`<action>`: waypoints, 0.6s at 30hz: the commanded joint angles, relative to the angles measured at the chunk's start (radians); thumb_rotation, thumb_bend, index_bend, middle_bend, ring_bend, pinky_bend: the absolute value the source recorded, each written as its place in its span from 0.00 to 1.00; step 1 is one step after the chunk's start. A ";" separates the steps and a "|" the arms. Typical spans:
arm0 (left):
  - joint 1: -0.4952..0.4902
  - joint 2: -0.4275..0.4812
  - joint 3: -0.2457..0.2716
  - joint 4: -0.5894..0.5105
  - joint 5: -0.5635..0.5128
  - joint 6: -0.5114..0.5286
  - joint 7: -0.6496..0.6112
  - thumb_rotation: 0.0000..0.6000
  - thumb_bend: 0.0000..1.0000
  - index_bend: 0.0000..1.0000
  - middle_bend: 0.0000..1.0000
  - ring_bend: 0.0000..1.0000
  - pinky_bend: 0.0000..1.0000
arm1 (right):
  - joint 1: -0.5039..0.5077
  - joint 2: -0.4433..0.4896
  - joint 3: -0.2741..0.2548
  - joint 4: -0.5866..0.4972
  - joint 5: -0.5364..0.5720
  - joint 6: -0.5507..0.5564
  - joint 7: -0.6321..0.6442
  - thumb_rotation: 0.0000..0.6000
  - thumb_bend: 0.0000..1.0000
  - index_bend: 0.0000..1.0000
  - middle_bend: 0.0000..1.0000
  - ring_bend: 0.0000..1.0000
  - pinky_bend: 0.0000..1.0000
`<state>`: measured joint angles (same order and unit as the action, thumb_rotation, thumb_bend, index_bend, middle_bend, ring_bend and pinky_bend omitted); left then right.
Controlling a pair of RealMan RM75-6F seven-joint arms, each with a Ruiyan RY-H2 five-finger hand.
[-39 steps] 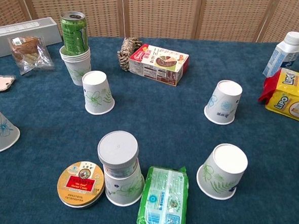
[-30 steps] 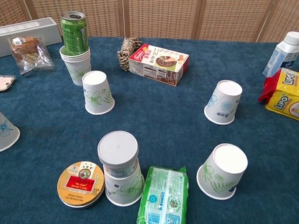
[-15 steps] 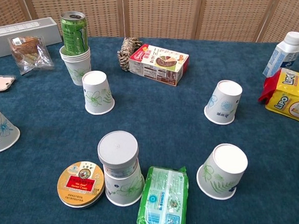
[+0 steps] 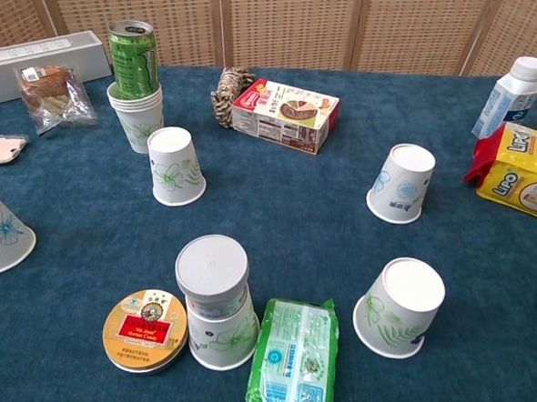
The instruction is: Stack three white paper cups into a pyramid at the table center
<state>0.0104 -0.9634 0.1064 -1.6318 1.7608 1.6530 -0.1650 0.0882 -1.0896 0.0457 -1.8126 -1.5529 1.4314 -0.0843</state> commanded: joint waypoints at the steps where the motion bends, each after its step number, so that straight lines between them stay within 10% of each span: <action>1: 0.001 0.003 -0.001 -0.003 0.002 0.003 -0.002 1.00 0.31 0.00 0.00 0.00 0.00 | 0.039 -0.017 0.016 -0.021 -0.005 -0.041 -0.049 1.00 0.16 0.10 0.00 0.00 0.00; 18: -0.001 0.005 -0.008 -0.009 -0.007 -0.002 -0.016 1.00 0.31 0.00 0.00 0.00 0.00 | 0.304 -0.211 0.153 -0.011 0.227 -0.326 -0.231 1.00 0.17 0.06 0.00 0.00 0.00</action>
<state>0.0097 -0.9594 0.0996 -1.6411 1.7545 1.6496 -0.1794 0.3535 -1.2559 0.1700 -1.8471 -1.3902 1.1486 -0.3066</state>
